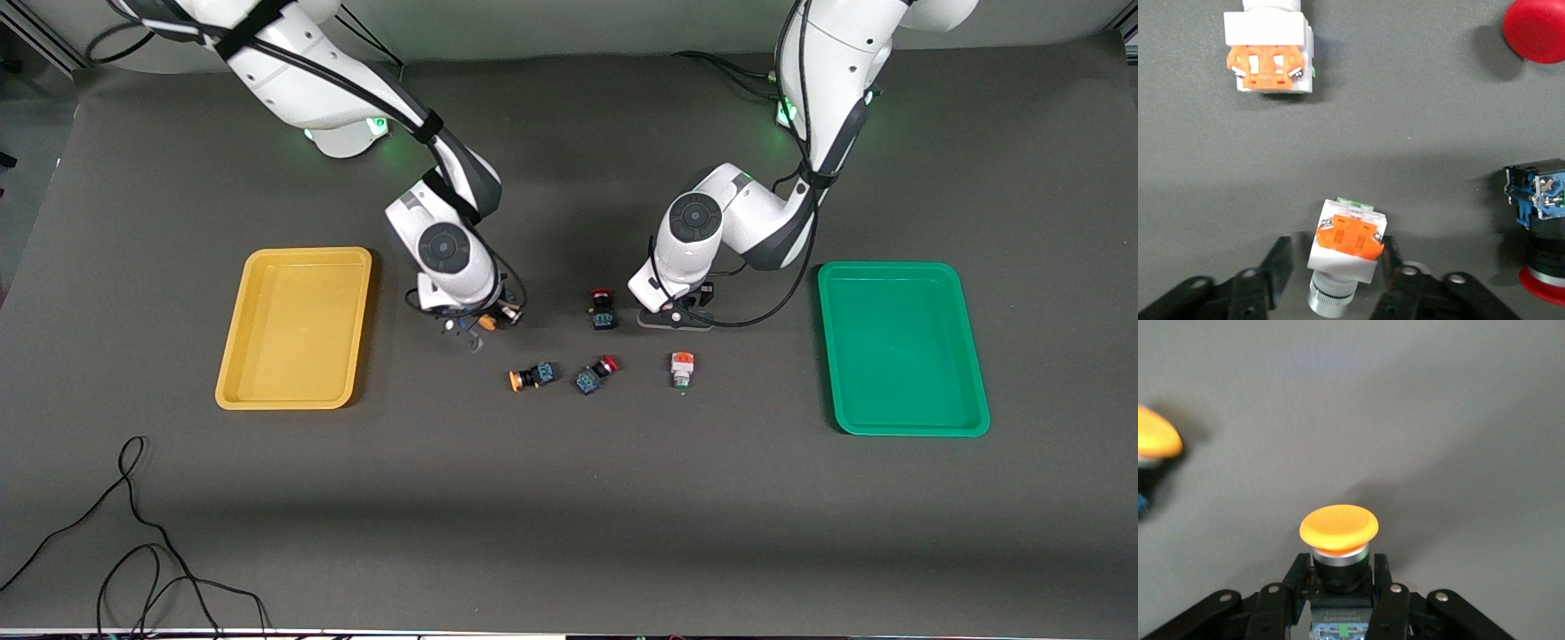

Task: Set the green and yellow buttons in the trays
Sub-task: 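Grasp the yellow button with the right gripper while the left gripper grasps the white one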

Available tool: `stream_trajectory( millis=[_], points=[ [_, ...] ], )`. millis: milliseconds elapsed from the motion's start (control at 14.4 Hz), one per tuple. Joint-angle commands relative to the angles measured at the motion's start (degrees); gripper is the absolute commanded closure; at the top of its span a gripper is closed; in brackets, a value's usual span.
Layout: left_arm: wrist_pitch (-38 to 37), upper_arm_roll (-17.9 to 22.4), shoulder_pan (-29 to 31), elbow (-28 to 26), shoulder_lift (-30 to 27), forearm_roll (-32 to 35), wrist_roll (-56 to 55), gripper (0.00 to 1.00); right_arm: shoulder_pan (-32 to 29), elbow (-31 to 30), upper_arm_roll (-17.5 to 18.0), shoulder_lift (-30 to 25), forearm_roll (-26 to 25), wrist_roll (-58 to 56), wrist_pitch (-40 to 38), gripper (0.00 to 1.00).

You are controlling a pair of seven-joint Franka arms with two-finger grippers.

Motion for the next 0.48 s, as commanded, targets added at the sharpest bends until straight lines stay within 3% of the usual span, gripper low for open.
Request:
stream_trajectory(
  millis=[0,139,208,416],
  points=[
    [0.30,0.47,-0.62,1.04,0.45,1.00,-2.88,0.79,-0.90,10.59,-3.64,-1.03,0.27,-8.37,-12.91,0.95],
    [-0.92,0.47,-0.10,2.96,0.27,0.65,-5.42,0.83,-1.94,12.46,-6.02,-2.78,1.84,-14.42,-14.51,0.94],
    [-2.67,0.47,0.77,4.46,-0.43,0.47,-6.04,0.83,-2.30,12.47,-8.21,-4.36,5.42,-19.59,-14.60,0.94],
    [-17.40,0.21,3.06,12.26,-4.20,-1.62,-6.14,0.84,-2.22,11.50,-18.66,-7.61,15.27,-36.38,-15.48,0.86]
  ],
)
